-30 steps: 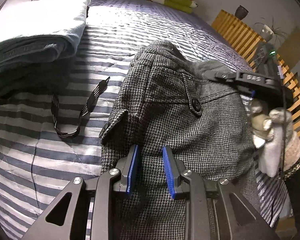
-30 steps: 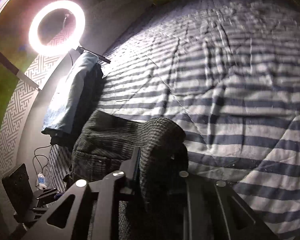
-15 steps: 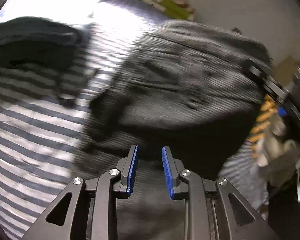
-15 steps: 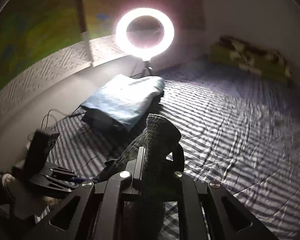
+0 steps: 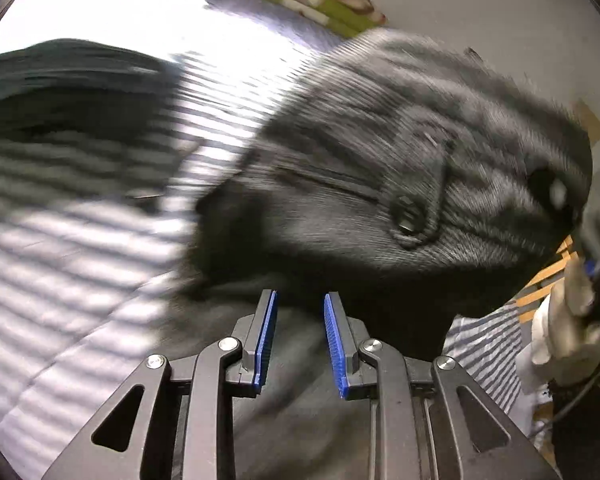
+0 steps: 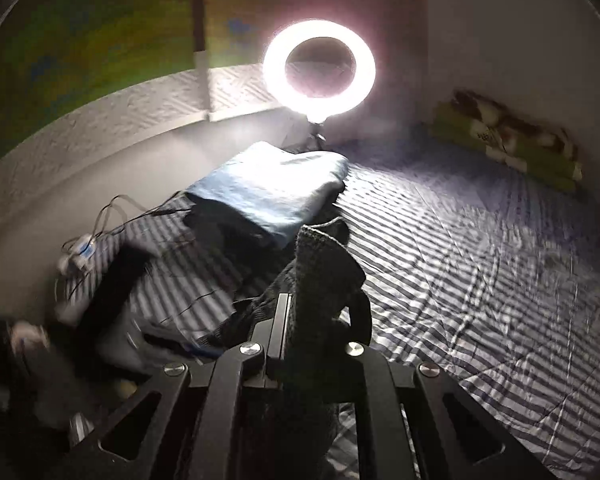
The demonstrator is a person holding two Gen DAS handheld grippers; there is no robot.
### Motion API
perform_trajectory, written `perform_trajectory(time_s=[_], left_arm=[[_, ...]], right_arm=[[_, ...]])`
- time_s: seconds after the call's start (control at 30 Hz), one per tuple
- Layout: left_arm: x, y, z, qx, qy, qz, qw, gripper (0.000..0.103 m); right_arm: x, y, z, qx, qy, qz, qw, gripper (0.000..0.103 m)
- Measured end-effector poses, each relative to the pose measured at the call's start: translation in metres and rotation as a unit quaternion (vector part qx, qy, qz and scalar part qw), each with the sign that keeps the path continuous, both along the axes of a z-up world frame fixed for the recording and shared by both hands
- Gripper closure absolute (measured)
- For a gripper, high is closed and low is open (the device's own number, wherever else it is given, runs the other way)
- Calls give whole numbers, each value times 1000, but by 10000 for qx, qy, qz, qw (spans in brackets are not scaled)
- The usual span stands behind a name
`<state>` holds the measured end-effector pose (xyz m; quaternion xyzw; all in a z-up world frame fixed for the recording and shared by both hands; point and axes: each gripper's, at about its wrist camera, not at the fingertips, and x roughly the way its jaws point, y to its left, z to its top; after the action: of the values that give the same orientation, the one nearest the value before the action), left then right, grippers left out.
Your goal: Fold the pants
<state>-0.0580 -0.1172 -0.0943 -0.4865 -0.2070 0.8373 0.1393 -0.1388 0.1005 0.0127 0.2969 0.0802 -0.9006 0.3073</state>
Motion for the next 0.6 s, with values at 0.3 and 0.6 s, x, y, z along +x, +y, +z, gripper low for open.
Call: perform_trajectory(time_s=[0.3, 0.6], left_arm=[[72, -91, 21, -238, 50, 687, 9973, 76], [95, -92, 35, -41, 164, 542, 9984, 63]], right_arm=[[139, -63, -51, 1221, 580, 1187, 9837, 93], [207, -82, -120, 2302, 254, 1430, 9622, 90]])
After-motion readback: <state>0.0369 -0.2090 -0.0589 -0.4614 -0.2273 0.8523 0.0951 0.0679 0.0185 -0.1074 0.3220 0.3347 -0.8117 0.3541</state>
